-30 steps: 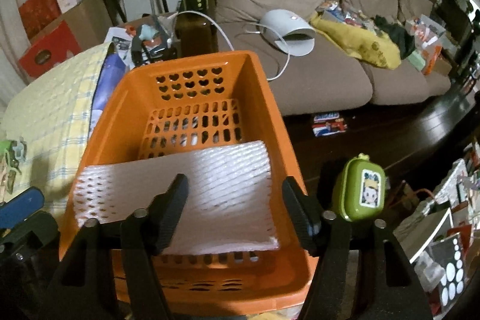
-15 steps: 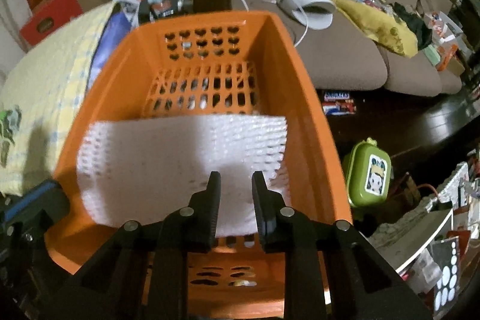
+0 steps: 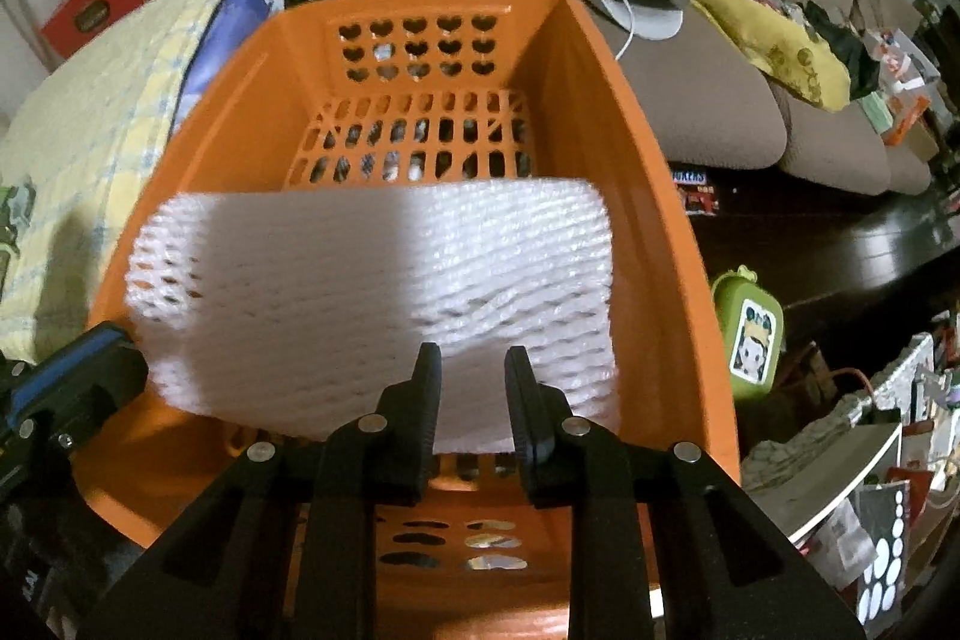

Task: Organize objects
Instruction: 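Lift both grippers up and away from the orange basket, then swing both open grippers toward the items on the checked tablecloth, then grasp the pink clothespin with the left gripper while the right gripper grasps the green hanger, then lift the pink clothespin and green hanger up off the table with both grippers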

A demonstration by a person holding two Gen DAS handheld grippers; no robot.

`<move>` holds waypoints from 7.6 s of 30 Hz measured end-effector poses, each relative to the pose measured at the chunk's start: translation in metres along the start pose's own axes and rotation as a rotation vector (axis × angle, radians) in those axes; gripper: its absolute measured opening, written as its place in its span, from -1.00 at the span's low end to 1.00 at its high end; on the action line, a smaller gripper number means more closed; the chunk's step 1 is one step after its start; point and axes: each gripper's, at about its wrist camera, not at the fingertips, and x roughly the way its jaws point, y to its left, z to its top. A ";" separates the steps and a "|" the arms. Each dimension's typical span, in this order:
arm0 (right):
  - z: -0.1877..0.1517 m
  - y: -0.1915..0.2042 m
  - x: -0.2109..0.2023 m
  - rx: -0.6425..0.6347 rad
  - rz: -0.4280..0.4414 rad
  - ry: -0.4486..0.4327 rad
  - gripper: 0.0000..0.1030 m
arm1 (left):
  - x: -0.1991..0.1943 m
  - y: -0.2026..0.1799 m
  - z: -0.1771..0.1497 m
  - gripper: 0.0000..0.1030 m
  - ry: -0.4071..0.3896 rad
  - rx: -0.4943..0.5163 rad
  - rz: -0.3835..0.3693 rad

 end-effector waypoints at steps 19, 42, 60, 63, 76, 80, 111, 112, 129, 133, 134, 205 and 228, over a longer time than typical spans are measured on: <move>0.004 -0.064 -0.044 0.215 0.059 -0.204 -0.52 | -0.016 0.017 0.015 -0.87 -0.045 -0.019 -0.006; 0.000 -0.031 -0.013 0.078 -0.028 -0.065 -0.47 | 0.049 -0.008 0.005 -0.81 0.089 0.070 0.044; 0.010 -0.020 -0.051 0.092 -0.013 -0.233 -0.27 | -0.028 0.025 0.020 -0.54 -0.042 0.023 0.010; 0.012 -0.018 -0.059 0.097 -0.006 -0.268 -0.26 | -0.041 0.040 0.022 -0.49 -0.045 -0.019 -0.017; 0.016 0.030 -0.102 0.030 -0.049 -0.502 -0.07 | -0.090 0.086 0.030 -0.22 -0.184 -0.063 0.129; 0.018 0.047 -0.107 0.003 -0.047 -0.538 -0.04 | -0.109 0.102 0.027 -0.20 -0.249 -0.069 0.209; -0.004 0.106 -0.157 -0.087 0.042 -0.844 0.99 | -0.327 0.274 -0.022 0.99 -0.759 -0.225 0.517; -0.007 0.112 -0.160 -0.074 0.059 -0.858 0.99 | -0.331 0.284 -0.026 0.99 -0.767 -0.237 0.496; 0.014 0.295 -0.120 -0.338 0.270 -0.642 0.99 | -0.301 0.365 -0.052 0.99 -0.561 -0.289 0.390; 0.031 0.329 -0.077 -0.326 0.291 -0.419 0.78 | -0.271 0.372 -0.053 0.99 -0.427 -0.237 0.358; 0.034 0.338 -0.065 -0.331 0.313 -0.369 0.62 | -0.266 0.375 -0.053 0.99 -0.415 -0.235 0.371; -0.029 0.236 -0.103 -0.264 0.353 -0.366 -0.18 | -0.206 0.305 -0.021 -0.27 -0.145 -0.129 0.289; -0.035 0.120 -0.178 -0.190 0.211 -0.629 -0.18 | -0.197 0.206 0.023 -0.27 -0.281 -0.144 0.264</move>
